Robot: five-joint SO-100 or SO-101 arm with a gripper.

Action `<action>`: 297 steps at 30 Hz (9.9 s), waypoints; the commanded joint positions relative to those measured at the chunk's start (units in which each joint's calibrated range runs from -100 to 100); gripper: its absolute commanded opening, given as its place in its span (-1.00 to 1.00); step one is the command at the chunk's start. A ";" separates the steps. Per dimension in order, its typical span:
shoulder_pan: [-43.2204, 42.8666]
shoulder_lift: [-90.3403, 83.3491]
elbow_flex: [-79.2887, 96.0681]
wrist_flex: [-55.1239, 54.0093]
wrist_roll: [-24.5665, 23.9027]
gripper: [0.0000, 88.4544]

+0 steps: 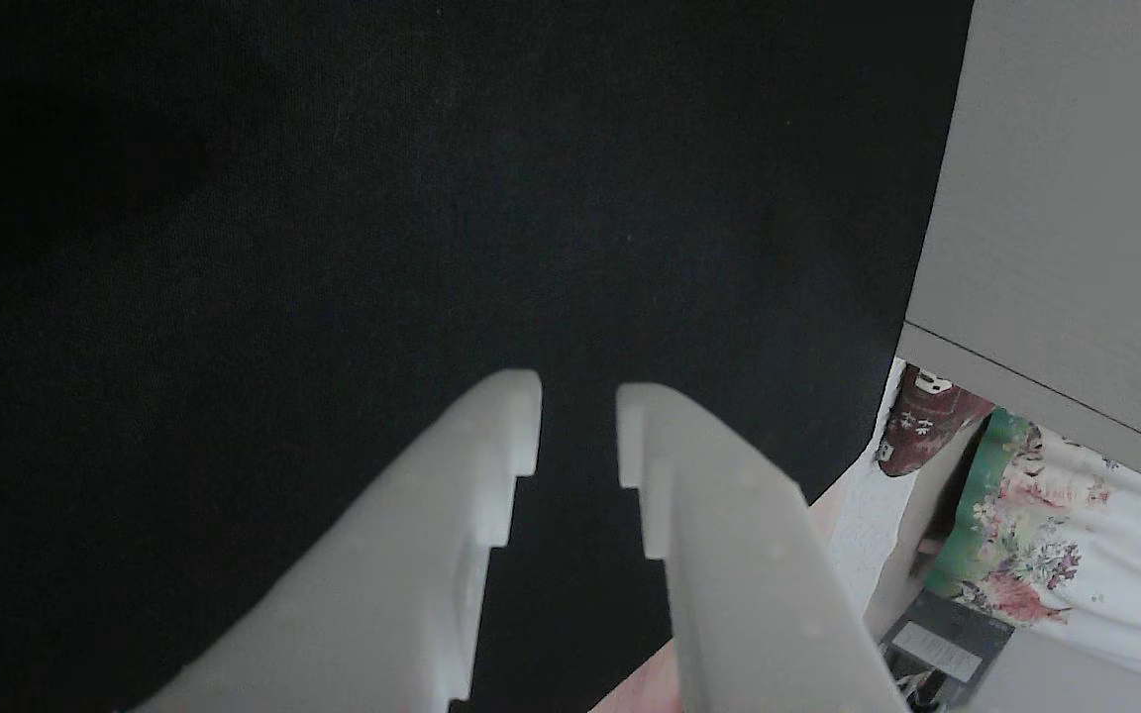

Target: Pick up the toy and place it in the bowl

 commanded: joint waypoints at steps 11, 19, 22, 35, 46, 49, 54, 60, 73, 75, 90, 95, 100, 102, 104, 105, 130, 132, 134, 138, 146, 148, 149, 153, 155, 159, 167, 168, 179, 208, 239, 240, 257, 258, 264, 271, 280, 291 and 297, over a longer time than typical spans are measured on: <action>0.33 -0.83 0.69 -0.22 -0.12 -0.95; 0.33 -0.83 0.69 -0.22 -0.12 -0.95; 0.33 -0.83 0.69 -0.22 -0.12 -0.95; 0.33 -0.83 0.69 -0.22 -0.12 -0.95; 0.33 -0.83 0.69 -0.22 -0.12 -0.95; 0.33 -0.83 0.69 -0.22 -0.12 -0.95; 0.33 -0.83 0.69 -0.22 -0.12 -0.95; 0.33 -0.83 0.69 -0.22 -0.12 -0.95; 0.33 -0.83 0.69 -0.22 -0.07 -0.95; 0.33 -0.83 0.69 -0.22 -0.02 -0.95; 0.33 -0.17 -0.75 1.22 -0.12 -0.95; -0.34 1.84 -4.18 2.83 -0.23 -0.95; -0.93 13.01 -12.11 2.06 -0.23 -0.95; -2.94 20.09 -19.32 2.06 -0.23 -0.95; -4.11 24.18 -23.29 2.06 -0.23 -0.95; -4.53 26.85 -25.81 2.06 -0.23 -0.95; -16.57 86.62 -79.26 0.63 0.29 -0.95; -16.99 90.04 -82.59 0.71 0.29 -0.95; -17.66 96.13 -88.99 3.59 0.35 -0.95; -19.50 104.38 -98.28 6.47 0.35 -0.95; -21.51 117.22 -111.07 10.45 0.29 -0.95; -21.51 117.72 -111.25 10.36 0.29 -0.95; -21.51 117.72 -111.35 10.36 0.29 -0.95; -21.51 117.72 -111.07 10.36 0.29 -0.95; -21.51 117.72 -110.98 10.36 0.29 -0.95; -21.51 117.13 -110.98 10.45 0.35 -0.95; -21.42 117.22 -111.71 12.73 5.72 -0.95; -21.51 117.22 -111.71 12.73 6.56 -0.95; -21.25 117.22 -111.80 15.95 13.71 -0.95; -19.83 117.88 -111.71 19.42 13.97 -0.12; -17.99 129.39 -111.71 16.29 14.02 -0.12; -17.99 129.56 -111.71 16.29 14.02 -0.12; -16.91 130.56 -111.53 14.68 13.55 -0.90; -16.91 130.56 -111.53 14.68 13.55 -0.93; -17.16 130.56 -111.62 14.68 13.55 -0.94; -18.66 129.06 -117.11 12.31 13.55 -0.95; -20.84 115.97 -123.06 12.31 10.94 -0.95; -29.03 94.71 -105.76 7.91 5.20 -0.95; -35.06 80.79 -82.14 -3.78 1.34 -0.95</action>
